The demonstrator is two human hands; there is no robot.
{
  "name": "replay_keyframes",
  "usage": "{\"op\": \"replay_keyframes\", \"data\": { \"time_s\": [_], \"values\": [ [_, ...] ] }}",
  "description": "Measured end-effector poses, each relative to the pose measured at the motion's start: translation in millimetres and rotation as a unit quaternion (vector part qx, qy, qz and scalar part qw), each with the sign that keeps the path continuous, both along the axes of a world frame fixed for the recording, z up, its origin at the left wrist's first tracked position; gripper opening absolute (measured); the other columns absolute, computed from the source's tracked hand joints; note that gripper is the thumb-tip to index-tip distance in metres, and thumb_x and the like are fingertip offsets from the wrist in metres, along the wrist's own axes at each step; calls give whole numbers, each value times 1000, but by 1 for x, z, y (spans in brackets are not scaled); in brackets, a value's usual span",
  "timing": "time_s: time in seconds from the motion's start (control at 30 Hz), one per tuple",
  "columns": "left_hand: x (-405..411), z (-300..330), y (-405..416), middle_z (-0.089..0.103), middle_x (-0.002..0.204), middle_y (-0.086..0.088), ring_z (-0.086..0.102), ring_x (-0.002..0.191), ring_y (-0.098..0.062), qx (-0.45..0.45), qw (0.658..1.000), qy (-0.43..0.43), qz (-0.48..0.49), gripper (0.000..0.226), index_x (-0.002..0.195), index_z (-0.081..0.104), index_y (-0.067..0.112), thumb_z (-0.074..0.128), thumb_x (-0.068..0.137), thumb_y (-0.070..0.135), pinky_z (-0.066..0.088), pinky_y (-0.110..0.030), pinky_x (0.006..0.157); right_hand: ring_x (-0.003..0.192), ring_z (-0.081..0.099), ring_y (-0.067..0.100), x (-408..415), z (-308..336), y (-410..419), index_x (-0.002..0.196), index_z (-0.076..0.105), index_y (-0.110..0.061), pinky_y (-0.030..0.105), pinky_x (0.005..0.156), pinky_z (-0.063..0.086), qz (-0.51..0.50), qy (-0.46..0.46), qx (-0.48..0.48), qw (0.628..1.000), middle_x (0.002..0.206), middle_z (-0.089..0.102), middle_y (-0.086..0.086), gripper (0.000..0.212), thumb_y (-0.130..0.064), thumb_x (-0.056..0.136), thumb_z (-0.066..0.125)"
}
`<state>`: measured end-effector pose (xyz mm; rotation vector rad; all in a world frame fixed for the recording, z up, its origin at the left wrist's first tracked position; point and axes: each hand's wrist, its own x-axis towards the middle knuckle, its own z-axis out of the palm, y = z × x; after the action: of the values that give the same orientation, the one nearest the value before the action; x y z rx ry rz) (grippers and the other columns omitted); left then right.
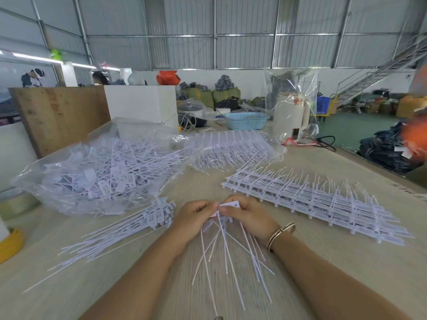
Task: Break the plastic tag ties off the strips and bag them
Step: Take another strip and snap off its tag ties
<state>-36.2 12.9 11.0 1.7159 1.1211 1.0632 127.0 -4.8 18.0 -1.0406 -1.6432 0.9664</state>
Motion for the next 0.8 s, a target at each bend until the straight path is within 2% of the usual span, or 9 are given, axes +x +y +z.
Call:
{"op": "replay_keyframes", "data": {
  "time_s": [0.07, 0.13, 0.2, 0.33, 0.63, 0.73, 0.8],
  "values": [
    [0, 1, 0, 57, 59, -1, 52, 57, -8, -15, 999, -31, -4, 34, 62, 65, 19, 56, 91, 34, 39, -15, 56, 55, 48, 1, -2, 0, -1, 75, 63, -12, 9, 56, 37, -18, 1, 20, 1000, 64, 54, 0, 11, -11, 86, 62],
    [1, 1, -1, 56, 56, 6, 51, 54, -4, -21, 999, -45, -1, 35, 58, 65, 25, 56, 91, 34, 38, -11, 51, 58, 50, 3, -3, 0, -1, 76, 63, -12, 11, 58, 39, -25, 6, 34, 999, 65, 55, 1, 10, -10, 86, 62],
    [2, 1, -1, 56, 54, 10, 50, 52, -1, -25, 998, -54, 3, 35, 58, 65, 25, 56, 92, 33, 37, -9, 50, 61, 51, 7, -4, 0, -1, 75, 63, -14, 15, 62, 40, -28, 10, 44, 999, 66, 56, 1, 12, -10, 86, 62],
    [2, 2, -1, 51, 49, 13, 46, 47, 2, -28, 997, -67, -10, 35, 59, 64, 23, 55, 92, 31, 35, -8, 47, 64, 53, 5, -5, -1, 0, 73, 63, -15, 17, 67, 41, -37, 6, 91, 995, 69, 56, -4, 16, -6, 86, 63],
    [0, 3, 2, 56, 56, 11, 49, 51, 2, -69, 994, -80, -29, 30, 68, 67, 22, 53, 94, 31, 38, -7, 51, 69, 55, 16, -5, -5, 4, 74, 66, -9, 30, 69, 43, -70, -36, 177, 981, 71, 57, 1, 11, -5, 84, 65],
    [1, 4, 2, 60, 63, 3, 52, 54, -2, -87, 993, -81, -29, 28, 73, 69, 19, 53, 94, 31, 40, -9, 53, 69, 57, 22, -8, -5, 6, 74, 67, -3, 34, 70, 44, -90, -70, 218, 969, 72, 57, 3, 9, -4, 82, 67],
    [1, 5, 2, 60, 69, -4, 54, 60, -9, -97, 992, -82, -24, 27, 75, 68, 16, 53, 94, 30, 42, -15, 57, 68, 57, 17, -8, -4, 5, 73, 67, -7, 30, 68, 45, -90, -73, 228, 967, 70, 58, -1, 11, -3, 83, 66]
  ]
}}
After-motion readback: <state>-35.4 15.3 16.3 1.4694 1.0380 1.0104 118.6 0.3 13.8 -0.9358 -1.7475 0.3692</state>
